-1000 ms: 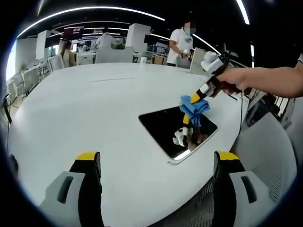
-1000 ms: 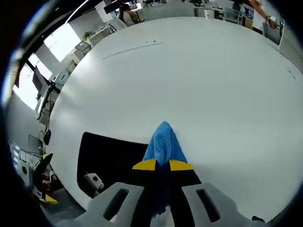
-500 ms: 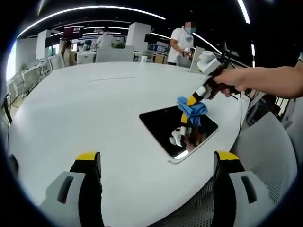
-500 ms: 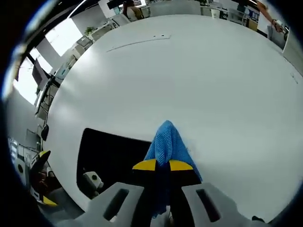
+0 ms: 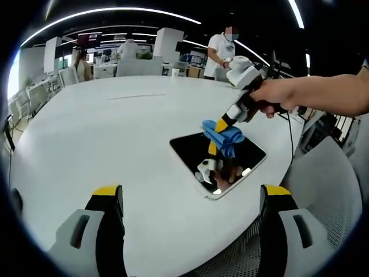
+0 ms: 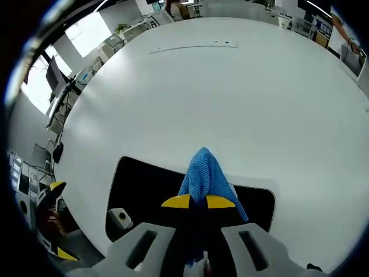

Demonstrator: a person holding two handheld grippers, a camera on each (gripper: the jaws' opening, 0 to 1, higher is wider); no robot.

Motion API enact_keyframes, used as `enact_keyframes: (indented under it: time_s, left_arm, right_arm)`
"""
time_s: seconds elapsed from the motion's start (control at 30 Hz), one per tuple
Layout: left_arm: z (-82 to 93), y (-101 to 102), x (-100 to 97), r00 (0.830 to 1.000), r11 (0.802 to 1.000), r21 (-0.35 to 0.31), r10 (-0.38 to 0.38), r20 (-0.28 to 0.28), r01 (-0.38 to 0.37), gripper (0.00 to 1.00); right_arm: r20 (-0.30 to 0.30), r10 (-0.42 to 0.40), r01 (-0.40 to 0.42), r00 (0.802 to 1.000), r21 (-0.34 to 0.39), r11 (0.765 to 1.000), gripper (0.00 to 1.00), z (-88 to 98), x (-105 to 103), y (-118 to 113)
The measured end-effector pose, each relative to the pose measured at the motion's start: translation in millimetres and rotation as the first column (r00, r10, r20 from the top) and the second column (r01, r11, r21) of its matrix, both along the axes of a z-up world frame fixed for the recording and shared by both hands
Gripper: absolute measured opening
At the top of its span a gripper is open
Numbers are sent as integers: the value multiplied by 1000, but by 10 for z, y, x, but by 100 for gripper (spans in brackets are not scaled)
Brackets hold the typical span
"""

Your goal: Wipe the mirror surface with the cleaning cloth until all visible marks leave the cleaned area.

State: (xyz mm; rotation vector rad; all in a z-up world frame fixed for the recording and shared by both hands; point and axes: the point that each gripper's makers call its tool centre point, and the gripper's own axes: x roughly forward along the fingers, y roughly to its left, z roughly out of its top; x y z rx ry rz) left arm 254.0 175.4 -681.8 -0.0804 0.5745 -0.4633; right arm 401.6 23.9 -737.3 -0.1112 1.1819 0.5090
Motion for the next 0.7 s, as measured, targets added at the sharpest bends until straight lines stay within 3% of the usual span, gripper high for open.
enact_keyframes:
  time_s: [0.47,0.7]
  left_arm:
    - [-48,-13,6,1000,1000,7,-20,-5,20,97]
    - [-70,2,8,1000,1000,17,-20,-9,21,95]
  right_arm:
    - [-4,60,-60,998,29,998,2,-4,-67,512]
    - [-2,129,-129,992,14,992,2,3,-120,779]
